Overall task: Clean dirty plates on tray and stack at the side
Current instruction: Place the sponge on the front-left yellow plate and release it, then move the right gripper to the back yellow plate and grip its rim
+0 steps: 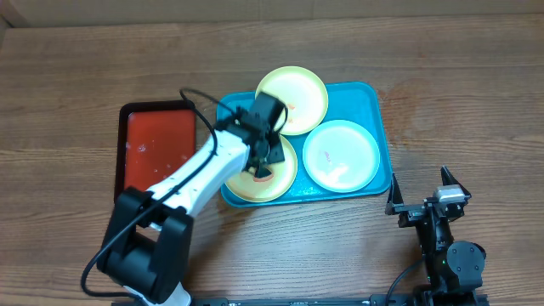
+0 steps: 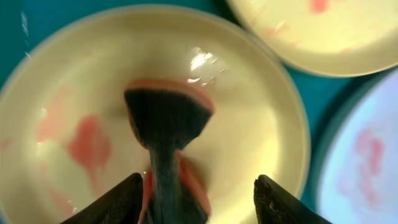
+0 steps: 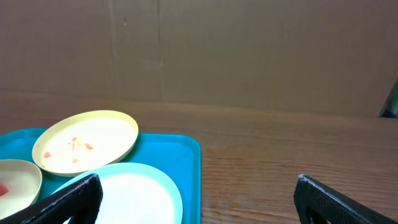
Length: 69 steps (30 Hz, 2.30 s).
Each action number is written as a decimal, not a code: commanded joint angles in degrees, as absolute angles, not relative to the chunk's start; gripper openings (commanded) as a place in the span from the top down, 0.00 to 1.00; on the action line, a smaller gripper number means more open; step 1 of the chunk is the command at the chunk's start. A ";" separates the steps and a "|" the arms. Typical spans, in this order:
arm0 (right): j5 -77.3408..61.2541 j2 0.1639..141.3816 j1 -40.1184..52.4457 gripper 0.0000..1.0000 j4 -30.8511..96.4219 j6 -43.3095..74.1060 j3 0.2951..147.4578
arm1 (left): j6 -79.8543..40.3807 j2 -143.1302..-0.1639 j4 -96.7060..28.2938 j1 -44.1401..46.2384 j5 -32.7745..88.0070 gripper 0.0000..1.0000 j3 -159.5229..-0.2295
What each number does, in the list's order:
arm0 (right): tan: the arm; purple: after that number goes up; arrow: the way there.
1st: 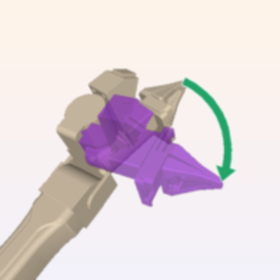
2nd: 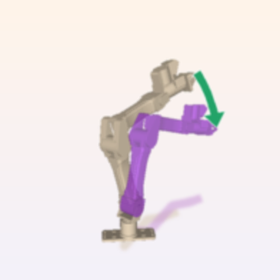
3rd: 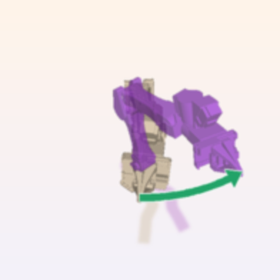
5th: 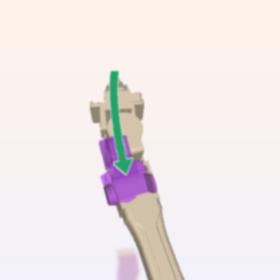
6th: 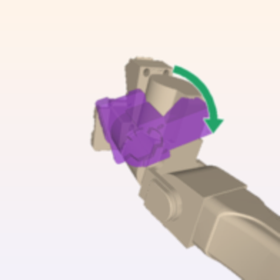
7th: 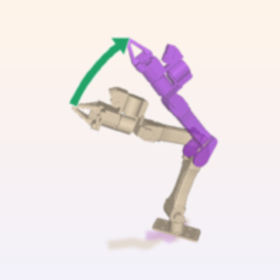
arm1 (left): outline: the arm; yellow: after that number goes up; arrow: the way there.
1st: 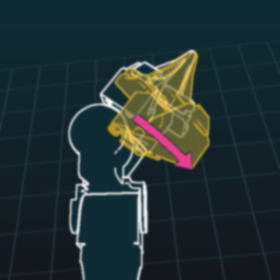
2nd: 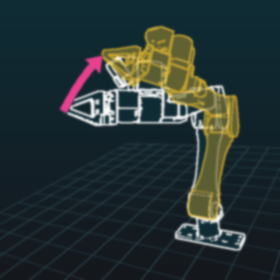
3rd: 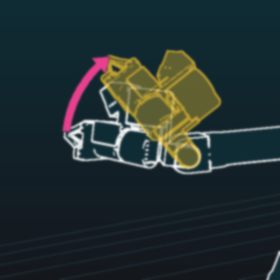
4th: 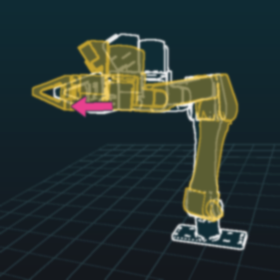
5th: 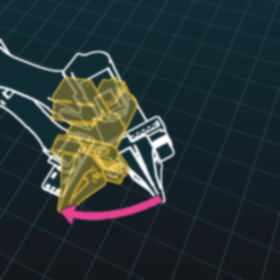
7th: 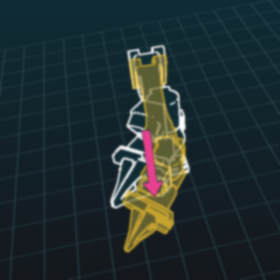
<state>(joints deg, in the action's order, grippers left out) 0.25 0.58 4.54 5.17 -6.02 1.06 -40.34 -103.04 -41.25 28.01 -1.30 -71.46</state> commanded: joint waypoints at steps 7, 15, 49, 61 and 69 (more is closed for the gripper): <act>0.36 0.16 4.54 0.00 4.82 -6.04 0.47 | -31.27 -93.78 -53.76 15.90 -6.79 0.00 -86.96; -2.04 0.16 4.56 0.00 1.45 -4.82 0.47 | -31.29 -94.59 -57.25 9.10 -1.76 0.00 -86.87; -62.48 64.49 7.09 0.00 12.16 20.14 57.49 | -31.31 -95.50 -58.65 9.04 -1.41 0.00 -86.78; -17.12 89.10 24.16 0.00 43.33 17.96 74.17 | -31.31 -95.53 -58.54 9.04 -1.41 0.00 -86.78; -13.87 100.73 27.33 0.39 35.79 17.08 74.32 | -31.48 -95.53 -58.50 9.04 -1.43 0.00 -86.78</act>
